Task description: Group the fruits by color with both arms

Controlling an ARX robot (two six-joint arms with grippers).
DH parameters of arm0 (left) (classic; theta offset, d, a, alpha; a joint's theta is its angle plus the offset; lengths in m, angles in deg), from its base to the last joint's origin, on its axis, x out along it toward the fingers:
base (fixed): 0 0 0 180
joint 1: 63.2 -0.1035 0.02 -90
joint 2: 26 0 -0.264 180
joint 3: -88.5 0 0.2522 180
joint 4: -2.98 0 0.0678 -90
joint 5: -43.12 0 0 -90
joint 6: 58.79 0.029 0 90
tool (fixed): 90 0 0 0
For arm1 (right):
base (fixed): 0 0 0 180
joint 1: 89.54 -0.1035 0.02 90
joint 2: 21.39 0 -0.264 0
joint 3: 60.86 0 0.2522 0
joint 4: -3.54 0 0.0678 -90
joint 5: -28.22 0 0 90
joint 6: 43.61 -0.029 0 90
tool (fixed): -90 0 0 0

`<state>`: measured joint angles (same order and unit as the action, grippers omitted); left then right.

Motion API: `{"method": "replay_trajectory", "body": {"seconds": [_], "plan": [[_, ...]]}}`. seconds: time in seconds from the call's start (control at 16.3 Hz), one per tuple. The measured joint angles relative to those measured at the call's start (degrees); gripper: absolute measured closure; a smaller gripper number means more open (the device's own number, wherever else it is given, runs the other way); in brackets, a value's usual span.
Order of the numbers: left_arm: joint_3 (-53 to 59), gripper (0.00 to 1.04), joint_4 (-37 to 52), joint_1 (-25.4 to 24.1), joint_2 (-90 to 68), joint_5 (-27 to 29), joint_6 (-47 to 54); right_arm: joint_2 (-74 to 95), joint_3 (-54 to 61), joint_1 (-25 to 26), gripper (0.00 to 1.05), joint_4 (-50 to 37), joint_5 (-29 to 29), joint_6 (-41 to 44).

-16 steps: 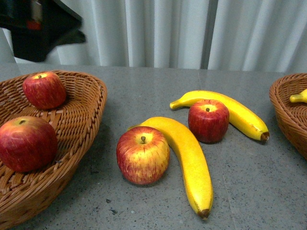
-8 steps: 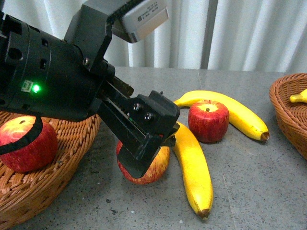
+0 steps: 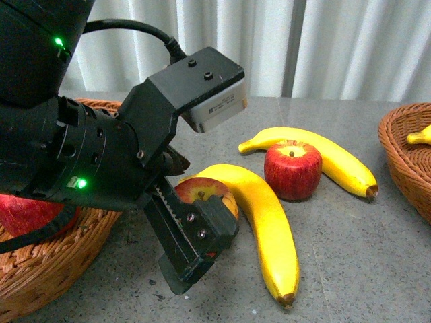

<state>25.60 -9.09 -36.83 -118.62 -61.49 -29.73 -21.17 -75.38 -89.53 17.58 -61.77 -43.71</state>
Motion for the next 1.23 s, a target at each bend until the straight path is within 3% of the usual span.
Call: {"method": "replay_trajectory", "body": {"seconds": [0.31, 0.37, 0.43, 0.8, 1.23], "plan": [[-0.8, 0.07, 0.2, 0.1, -3.5, 0.0, 3.6, 0.0, 0.0, 0.0, 0.07, 0.0, 0.0, 0.0], [-0.8, 0.22, 0.0, 0.4, -3.5, -0.6, 4.2, 0.0, 0.0, 0.0, 0.07, 0.0, 0.0, 0.0], [-0.8, 0.29, 0.0, 0.6, -3.5, -0.7, 4.2, 0.0, 0.0, 0.0, 0.07, 0.0, 0.0, 0.0], [-3.7, 0.32, 2.6, 0.2, 4.2, 1.4, -0.3, 0.0, 0.0, 0.0, 0.07, 0.0, 0.0, 0.0], [-3.8, 0.32, 4.1, -15.8, 12.6, 18.1, -21.7, 0.0, 0.0, 0.0, 0.07, 0.0, 0.0, 0.0]]}}
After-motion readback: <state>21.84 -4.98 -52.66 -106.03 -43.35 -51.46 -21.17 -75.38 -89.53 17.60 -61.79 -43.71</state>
